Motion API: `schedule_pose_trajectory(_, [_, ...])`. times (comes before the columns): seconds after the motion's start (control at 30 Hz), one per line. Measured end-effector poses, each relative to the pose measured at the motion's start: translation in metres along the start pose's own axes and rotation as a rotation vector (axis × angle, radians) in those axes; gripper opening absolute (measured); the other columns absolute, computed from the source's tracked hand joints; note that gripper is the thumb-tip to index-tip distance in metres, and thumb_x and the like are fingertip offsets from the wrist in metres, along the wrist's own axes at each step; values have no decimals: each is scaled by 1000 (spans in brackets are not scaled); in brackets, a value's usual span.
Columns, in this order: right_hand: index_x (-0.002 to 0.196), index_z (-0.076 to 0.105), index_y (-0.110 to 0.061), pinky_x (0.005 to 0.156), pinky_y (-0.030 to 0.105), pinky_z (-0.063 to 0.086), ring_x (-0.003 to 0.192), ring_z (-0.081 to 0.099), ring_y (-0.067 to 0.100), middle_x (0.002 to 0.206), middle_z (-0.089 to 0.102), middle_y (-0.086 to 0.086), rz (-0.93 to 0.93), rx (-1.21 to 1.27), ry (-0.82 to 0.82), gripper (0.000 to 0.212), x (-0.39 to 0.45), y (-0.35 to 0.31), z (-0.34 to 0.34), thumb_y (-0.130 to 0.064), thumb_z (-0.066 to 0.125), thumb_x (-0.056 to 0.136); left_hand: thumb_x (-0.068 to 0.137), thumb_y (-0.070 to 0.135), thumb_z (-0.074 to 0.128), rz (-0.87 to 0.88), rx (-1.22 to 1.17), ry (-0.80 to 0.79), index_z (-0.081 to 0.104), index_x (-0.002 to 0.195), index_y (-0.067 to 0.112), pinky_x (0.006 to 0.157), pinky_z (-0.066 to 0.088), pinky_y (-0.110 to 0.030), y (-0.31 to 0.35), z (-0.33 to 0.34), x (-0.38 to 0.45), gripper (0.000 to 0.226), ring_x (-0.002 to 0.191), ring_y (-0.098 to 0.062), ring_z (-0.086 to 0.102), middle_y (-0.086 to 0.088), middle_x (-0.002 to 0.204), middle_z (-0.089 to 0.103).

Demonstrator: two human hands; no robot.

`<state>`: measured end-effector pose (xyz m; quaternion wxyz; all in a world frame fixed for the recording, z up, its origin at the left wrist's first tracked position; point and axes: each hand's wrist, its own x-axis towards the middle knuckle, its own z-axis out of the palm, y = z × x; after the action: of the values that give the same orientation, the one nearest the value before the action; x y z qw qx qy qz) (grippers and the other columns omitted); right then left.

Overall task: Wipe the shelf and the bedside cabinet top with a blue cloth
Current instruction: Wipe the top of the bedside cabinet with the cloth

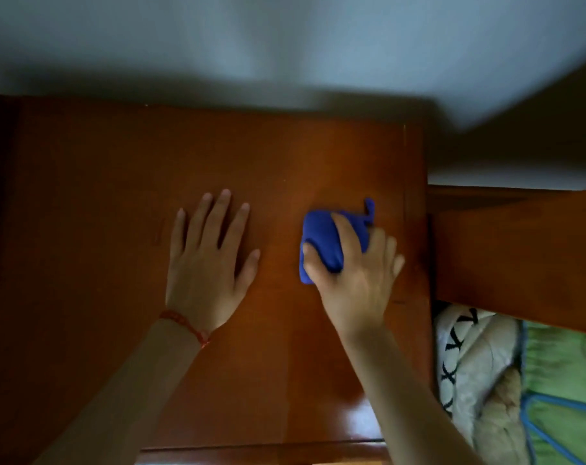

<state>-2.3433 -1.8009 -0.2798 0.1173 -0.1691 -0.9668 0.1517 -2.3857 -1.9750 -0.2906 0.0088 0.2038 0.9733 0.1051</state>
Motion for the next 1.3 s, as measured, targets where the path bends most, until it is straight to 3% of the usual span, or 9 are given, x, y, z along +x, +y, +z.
schedule_pose_trajectory(0.17, [109,62,-16,69,35,32,77,50,32,87,57,16,69,-9,110,53,89,-11,25,-56,47,78,91,42,35,-9,-3,-2,42,136,8,108,12,-49,0,-1,1,58,133,-34,26,-21,142,39])
schedule_pose_trajectory(0.33, [109,61,-17,71,31,25,77,48,28,89,56,15,38,33,21,52,36,-6,11,-57,44,80,91,43,35,-15,-9,-8,37,137,11,109,11,-48,-1,-1,2,57,133,-33,26,-20,143,38])
schedule_pose_trajectory(0.53, [112,60,-17,70,38,35,79,51,33,89,57,18,25,8,67,54,124,-14,31,-57,44,79,89,42,37,-26,-29,12,43,134,10,108,15,-50,0,-3,3,55,132,-33,29,-19,141,41])
schedule_pose_trajectory(0.8, [108,62,-17,69,33,30,75,49,30,84,56,15,39,10,59,53,114,-24,32,-57,47,78,89,44,37,-33,-41,-7,40,135,14,111,10,-46,-1,-3,3,54,132,-32,29,-16,141,41])
schedule_pose_trajectory(1.0, [117,57,-19,67,33,26,77,49,30,86,56,15,-169,-66,-31,56,129,-28,33,-59,39,81,93,45,33,-33,-64,4,40,135,16,112,11,-45,-3,-3,3,51,132,-30,30,-14,142,41])
schedule_pose_trajectory(1.17, [113,60,-18,68,36,33,78,50,33,88,56,18,30,-11,47,52,123,-32,38,-56,48,79,95,45,29,-31,-63,16,41,134,15,111,11,-46,-1,-1,3,51,132,-31,30,-14,142,40])
schedule_pose_trajectory(1.3, [114,58,-17,68,32,27,79,49,30,91,57,15,-127,2,-8,54,131,-56,48,-56,44,81,89,41,38,-22,-49,16,42,133,15,112,11,-46,-2,-2,2,52,132,-31,30,-15,141,42])
